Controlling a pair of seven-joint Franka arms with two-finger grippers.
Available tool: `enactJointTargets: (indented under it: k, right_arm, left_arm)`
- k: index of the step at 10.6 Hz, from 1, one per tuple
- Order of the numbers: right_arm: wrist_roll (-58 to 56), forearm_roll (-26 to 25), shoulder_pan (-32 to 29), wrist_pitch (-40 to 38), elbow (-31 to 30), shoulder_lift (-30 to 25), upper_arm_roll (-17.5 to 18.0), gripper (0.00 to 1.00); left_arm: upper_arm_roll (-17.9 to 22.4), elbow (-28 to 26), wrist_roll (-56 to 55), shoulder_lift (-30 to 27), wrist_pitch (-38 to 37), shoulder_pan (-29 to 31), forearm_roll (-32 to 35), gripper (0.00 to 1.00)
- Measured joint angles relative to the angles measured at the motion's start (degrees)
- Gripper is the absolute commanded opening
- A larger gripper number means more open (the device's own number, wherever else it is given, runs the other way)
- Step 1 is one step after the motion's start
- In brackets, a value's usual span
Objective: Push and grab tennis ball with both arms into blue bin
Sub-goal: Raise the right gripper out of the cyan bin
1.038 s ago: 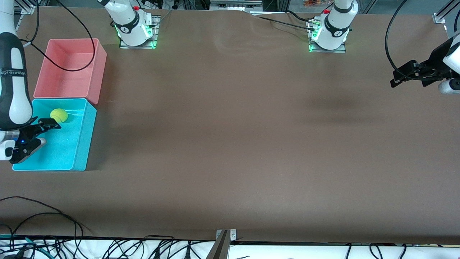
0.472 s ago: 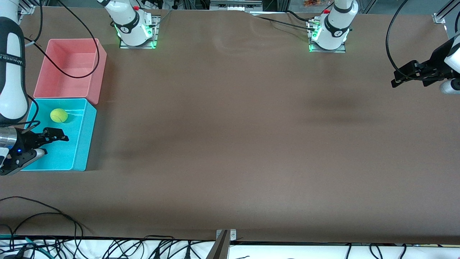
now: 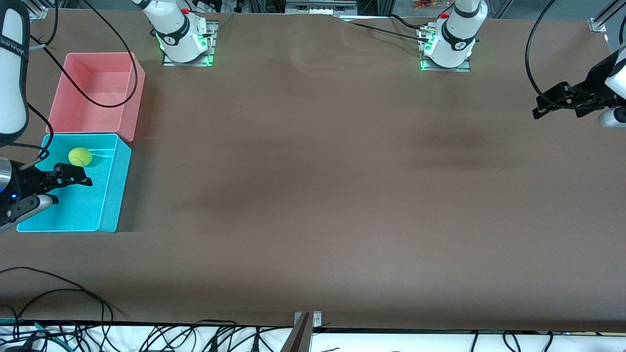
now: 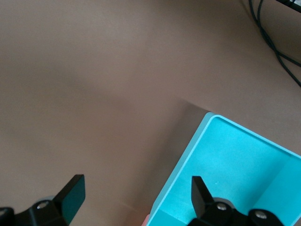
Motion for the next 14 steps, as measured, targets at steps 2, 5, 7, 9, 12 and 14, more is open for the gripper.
enactJointTargets:
  k: [2, 5, 7, 9, 12, 14]
  right_arm:
    - [3.2, 0.0, 1.9, -2.0, 1.1, -1.0, 0.0, 1.00]
    - [10.4, 0.0, 4.9, -3.1, 1.7, -3.5, 0.0, 1.00]
    - [17.7, -0.7, 7.5, -3.9, 0.8, -7.8, -0.1, 1.00]
    - [23.7, -1.0, 8.5, -4.3, -4.0, -13.1, -0.2, 1.00]
    - [30.2, -1.0, 8.5, -1.9, -14.3, -21.3, -1.4, 1.00]
    - [30.6, -1.0, 8.4, -0.8, -20.0, -26.6, -3.3, 1.00]
  left_arm:
    - [0.0, 0.0, 0.0, 0.0, 0.0, 0.0, 0.0, 1.00]
    - [0.0, 0.0, 0.0, 0.0, 0.0, 0.0, 0.0, 1.00]
    - [0.0, 0.0, 0.0, 0.0, 0.0, 0.0, 0.0, 1.00]
    - [0.0, 0.0, 0.0, 0.0, 0.0, 0.0, 0.0, 1.00]
    - [0.0, 0.0, 0.0, 0.0, 0.0, 0.0, 0.0, 1.00]
    - [0.0, 0.0, 0.0, 0.1, 0.0, 0.0, 0.0, 1.00]
